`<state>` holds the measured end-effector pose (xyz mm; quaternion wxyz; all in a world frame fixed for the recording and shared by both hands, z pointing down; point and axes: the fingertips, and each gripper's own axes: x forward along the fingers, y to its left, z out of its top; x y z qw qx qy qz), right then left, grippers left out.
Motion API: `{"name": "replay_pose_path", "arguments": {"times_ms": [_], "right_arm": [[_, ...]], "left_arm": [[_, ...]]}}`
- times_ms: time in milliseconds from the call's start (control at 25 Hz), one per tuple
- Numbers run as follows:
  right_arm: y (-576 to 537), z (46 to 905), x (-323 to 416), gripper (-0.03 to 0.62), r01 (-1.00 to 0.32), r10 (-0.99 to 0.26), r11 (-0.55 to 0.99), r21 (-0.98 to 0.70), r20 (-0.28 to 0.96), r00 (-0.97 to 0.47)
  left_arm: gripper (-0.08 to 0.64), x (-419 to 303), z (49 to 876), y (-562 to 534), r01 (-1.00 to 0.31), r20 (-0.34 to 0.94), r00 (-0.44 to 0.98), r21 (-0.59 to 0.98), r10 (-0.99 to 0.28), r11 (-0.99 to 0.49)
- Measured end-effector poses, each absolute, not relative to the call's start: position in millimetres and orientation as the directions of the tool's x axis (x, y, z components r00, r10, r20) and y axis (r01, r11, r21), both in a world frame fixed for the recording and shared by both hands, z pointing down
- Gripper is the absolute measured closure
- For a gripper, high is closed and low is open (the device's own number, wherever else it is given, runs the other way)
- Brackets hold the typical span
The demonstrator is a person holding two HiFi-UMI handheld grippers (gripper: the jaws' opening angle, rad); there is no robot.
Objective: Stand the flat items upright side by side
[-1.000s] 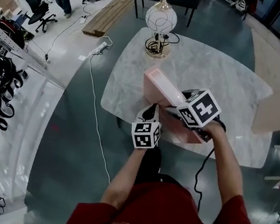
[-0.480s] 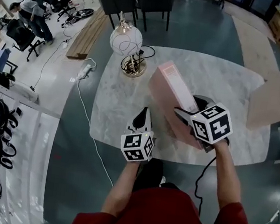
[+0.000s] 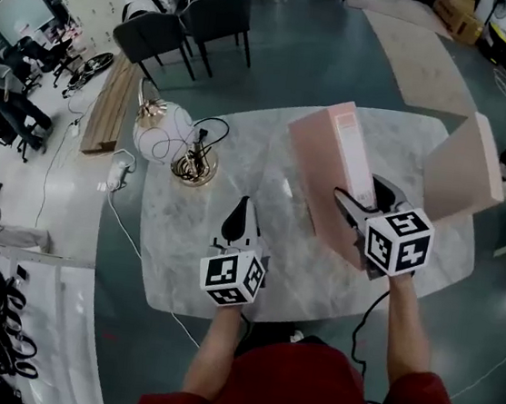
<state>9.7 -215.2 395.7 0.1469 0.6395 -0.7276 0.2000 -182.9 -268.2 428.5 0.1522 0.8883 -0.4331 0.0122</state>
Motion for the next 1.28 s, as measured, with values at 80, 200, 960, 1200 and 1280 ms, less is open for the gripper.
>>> {"name": "replay_pose_path", "arguments": {"times_ms": [80,200,960,1200,1280], "right_arm": [[-215,391,32,0.301,-0.996,-0.893,0.033,-0.083,0.445,-0.067],[-210,384,68,0.301,-0.995,-0.915,-0.085,-0.043,0.399,0.060],[-131,390,241,0.299,-0.883,-0.872,-0.468,0.037,0.139,0.468],[-119,409,264,0.300,-0.882,-0.875,-0.466,0.064,0.111,0.471],[-111,419,269,0.301,-0.871,-0.861,-0.485,0.076,0.135,0.491]], "left_arm": [[0.555,-170,424,-279,-0.752,0.143,0.649,0.271,-0.748,-0.601],[0.555,-148,416,-295,-0.725,0.131,0.681,0.261,-0.721,-0.638],[0.555,7,385,-286,-0.610,0.111,0.792,0.194,-0.601,-0.768],[0.555,55,390,-273,-0.588,0.130,0.809,0.171,-0.573,-0.791],[0.555,70,392,-267,-0.577,0.138,0.816,0.167,-0.561,-0.799]]}}
